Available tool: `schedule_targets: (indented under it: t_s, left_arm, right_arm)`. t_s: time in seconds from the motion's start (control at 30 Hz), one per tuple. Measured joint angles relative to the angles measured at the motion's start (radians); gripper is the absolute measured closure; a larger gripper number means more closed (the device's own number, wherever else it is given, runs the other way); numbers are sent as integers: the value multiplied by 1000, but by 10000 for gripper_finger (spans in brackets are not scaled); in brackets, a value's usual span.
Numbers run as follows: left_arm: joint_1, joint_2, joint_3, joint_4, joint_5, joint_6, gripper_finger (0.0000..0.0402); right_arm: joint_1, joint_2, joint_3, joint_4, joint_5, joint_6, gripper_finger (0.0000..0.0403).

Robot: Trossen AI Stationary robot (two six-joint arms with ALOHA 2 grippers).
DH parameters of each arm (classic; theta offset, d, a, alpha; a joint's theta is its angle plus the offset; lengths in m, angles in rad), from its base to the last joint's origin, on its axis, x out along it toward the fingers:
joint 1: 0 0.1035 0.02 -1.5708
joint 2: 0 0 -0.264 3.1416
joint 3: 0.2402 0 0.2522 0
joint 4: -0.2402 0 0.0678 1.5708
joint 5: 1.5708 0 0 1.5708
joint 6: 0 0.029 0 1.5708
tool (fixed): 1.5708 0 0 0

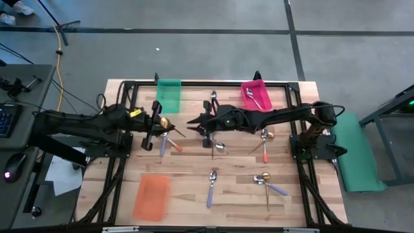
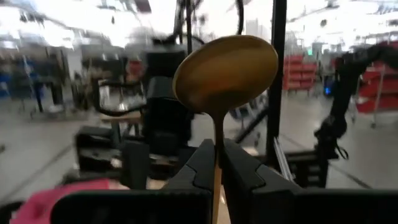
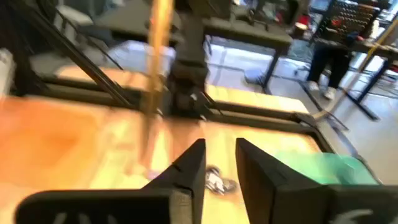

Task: Sort silverware by color (type)
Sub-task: Put the gold spoon into the orange bin

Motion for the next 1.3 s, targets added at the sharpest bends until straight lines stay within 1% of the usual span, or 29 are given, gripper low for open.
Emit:
schedule_targets:
  t_s: [0.13, 0.2, 0.33, 0.47, 0.57, 0.7, 0.8, 0.93, 1.07, 1.2, 1.3]
  left_arm:
    - [-45, 0, 69, -171, -64, -5, 400]
    - [-79, 0, 100, -250, -99, -10, 400]
    - [-167, 1, 149, -388, -202, -28, 400]
    - [-256, 1, 196, -558, -299, -121, 400]
    - [-318, 9, 238, -707, -368, -240, 400]
    - [-409, 50, 289, -871, -425, -430, 400]
    - [-484, 116, 333, -942, -435, -573, 401]
    - [-591, 241, 401, -1047, -432, -777, 401]
    - [-690, 372, 464, -1138, -395, -1003, 401]
    - [-767, 475, 490, -1134, -356, -1202, 401]
    - [-795, 533, 492, -1127, -353, -1346, 401]
  right_arm:
    - [-8, 7, 0, -46, 24, -51, 390]
    - [-18, 10, -30, -13, 20, -61, 397]
    - [-40, 10, -171, 194, 21, -40, 395]
    - [-66, 9, -343, 417, 17, 25, 399]
    - [-91, 9, -454, 567, 20, 72, 401]
    - [-118, 7, -534, 692, 19, 116, 402]
    - [-137, 5, -542, 687, 18, 123, 402]
    - [-148, 5, -542, 684, 19, 129, 402]
    - [-148, 5, -541, 682, 17, 129, 403]
    - [-148, 5, -541, 668, 17, 137, 403]
    - [-148, 5, -541, 660, 17, 138, 403]
